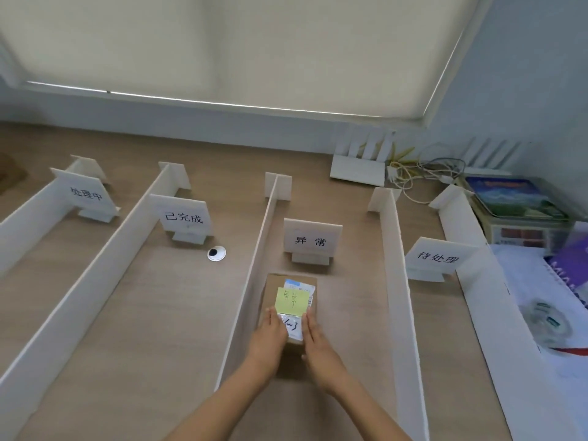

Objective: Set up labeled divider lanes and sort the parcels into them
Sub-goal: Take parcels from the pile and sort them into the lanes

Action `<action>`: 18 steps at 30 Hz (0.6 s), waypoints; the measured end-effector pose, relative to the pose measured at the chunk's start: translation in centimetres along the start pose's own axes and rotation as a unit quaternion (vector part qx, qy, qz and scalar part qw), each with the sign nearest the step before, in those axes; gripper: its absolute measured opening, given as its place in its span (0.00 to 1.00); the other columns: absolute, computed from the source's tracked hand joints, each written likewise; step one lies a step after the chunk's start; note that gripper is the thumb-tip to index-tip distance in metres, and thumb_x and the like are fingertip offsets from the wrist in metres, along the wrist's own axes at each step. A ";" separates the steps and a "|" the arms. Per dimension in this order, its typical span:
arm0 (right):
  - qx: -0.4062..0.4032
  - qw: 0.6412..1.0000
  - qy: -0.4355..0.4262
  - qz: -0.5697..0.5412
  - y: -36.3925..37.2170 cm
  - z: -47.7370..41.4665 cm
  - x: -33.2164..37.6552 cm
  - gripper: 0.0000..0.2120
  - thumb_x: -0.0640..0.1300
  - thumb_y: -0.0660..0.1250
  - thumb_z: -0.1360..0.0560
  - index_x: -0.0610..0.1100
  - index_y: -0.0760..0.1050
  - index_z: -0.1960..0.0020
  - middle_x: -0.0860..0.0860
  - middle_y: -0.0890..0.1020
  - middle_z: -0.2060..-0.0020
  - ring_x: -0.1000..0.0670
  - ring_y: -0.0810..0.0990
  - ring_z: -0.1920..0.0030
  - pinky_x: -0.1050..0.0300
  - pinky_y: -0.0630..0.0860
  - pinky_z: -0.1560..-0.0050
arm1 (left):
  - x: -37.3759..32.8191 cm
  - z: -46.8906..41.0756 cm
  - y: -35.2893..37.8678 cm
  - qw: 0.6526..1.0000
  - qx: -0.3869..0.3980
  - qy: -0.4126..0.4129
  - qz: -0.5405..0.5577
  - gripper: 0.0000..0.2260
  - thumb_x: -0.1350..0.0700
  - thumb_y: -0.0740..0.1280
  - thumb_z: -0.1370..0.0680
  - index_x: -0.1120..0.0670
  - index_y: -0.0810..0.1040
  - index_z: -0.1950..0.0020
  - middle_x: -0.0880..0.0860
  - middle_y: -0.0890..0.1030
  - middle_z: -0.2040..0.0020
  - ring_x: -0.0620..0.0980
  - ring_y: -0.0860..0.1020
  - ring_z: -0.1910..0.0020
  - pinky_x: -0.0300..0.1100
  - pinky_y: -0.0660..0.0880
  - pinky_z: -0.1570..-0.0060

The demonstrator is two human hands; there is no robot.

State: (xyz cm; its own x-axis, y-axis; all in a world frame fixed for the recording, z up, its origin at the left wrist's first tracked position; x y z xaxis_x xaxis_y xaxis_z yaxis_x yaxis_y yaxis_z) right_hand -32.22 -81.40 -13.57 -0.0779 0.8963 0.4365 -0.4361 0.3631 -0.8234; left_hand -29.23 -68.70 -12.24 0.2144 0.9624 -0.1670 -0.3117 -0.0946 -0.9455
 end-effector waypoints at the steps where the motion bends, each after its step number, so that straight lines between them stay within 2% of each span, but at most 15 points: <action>1: 0.004 1.000 -0.002 0.012 -0.5 -1.1 -0.2 0.37 0.34 0.55 0.22 0.38 0.30 0.27 0.51 0.27 0.33 0.45 0.39 0.24 0.58 0.46 0.26 | 0.1 -1.2 -0.4 1.000 -0.005 -0.006 -0.005 0.24 0.69 0.51 0.19 0.66 0.47 0.25 0.63 0.49 0.23 0.58 0.47 0.23 0.46 0.61 0.31; 5: 0.015 0.999 -0.005 0.036 -1.9 -5.6 -0.7 0.41 0.32 0.58 0.25 0.39 0.30 0.26 0.49 0.27 0.29 0.44 0.37 0.24 0.53 0.47 0.24 | 0.8 -5.3 -1.6 1.000 -0.003 -0.022 -0.019 0.27 0.70 0.55 0.21 0.66 0.47 0.25 0.63 0.49 0.23 0.57 0.48 0.23 0.45 0.58 0.29; 8: 0.016 0.999 -0.003 0.050 -2.6 -8.2 -1.0 0.44 0.32 0.60 0.27 0.39 0.30 0.26 0.47 0.27 0.28 0.43 0.38 0.24 0.50 0.48 0.24 | 1.8 -7.8 -2.1 0.999 -0.017 -0.028 -0.014 0.27 0.69 0.59 0.22 0.64 0.53 0.25 0.61 0.52 0.24 0.55 0.50 0.23 0.45 0.65 0.33; 10: 0.021 0.998 0.017 0.060 -2.7 -9.2 -0.8 0.45 0.32 0.60 0.27 0.40 0.30 0.26 0.47 0.29 0.26 0.41 0.39 0.24 0.46 0.48 0.25 | 2.2 -9.0 -2.6 0.999 -0.024 -0.033 0.008 0.23 0.67 0.62 0.23 0.62 0.61 0.28 0.60 0.58 0.26 0.55 0.56 0.25 0.45 0.70 0.37; 12: 0.023 0.997 0.034 0.072 -2.7 -9.4 -0.6 0.46 0.32 0.61 0.27 0.42 0.29 0.25 0.49 0.29 0.26 0.39 0.40 0.24 0.41 0.46 0.26 | 2.6 -9.4 -3.1 0.999 -0.029 -0.031 0.025 0.23 0.66 0.65 0.25 0.59 0.64 0.32 0.57 0.63 0.30 0.54 0.62 0.29 0.44 0.72 0.39; 15: 0.004 0.996 0.034 0.079 -3.1 -8.8 -0.4 0.44 0.31 0.59 0.27 0.43 0.31 0.25 0.48 0.29 0.26 0.38 0.39 0.24 0.40 0.44 0.27 | 3.4 -8.4 -3.3 0.999 -0.019 0.011 0.043 0.27 0.61 0.68 0.27 0.59 0.62 0.30 0.58 0.58 0.27 0.56 0.58 0.27 0.45 0.64 0.32; 18: -0.074 0.996 0.015 0.046 -3.6 -7.3 -0.1 0.40 0.31 0.55 0.26 0.47 0.36 0.23 0.46 0.33 0.25 0.41 0.38 0.24 0.42 0.45 0.26 | 4.6 -5.4 -4.7 0.994 -0.066 0.033 0.086 0.28 0.59 0.63 0.24 0.59 0.57 0.26 0.58 0.52 0.24 0.56 0.51 0.24 0.44 0.56 0.27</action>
State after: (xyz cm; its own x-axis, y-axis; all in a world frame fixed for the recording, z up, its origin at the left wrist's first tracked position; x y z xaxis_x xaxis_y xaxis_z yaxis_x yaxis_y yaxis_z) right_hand -24.05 -80.94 -13.28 -0.0834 0.9340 0.3475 -0.2918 0.3106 -0.9047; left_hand -21.75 -65.22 -10.08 0.2304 0.9102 -0.3441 -0.2260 -0.2939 -0.9287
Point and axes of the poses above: each hand's wrist, its own z-axis away from the middle knuckle, its own y-axis out of the palm, x = y × z, the point moved 2 cm from there along -z, towards the middle knuckle
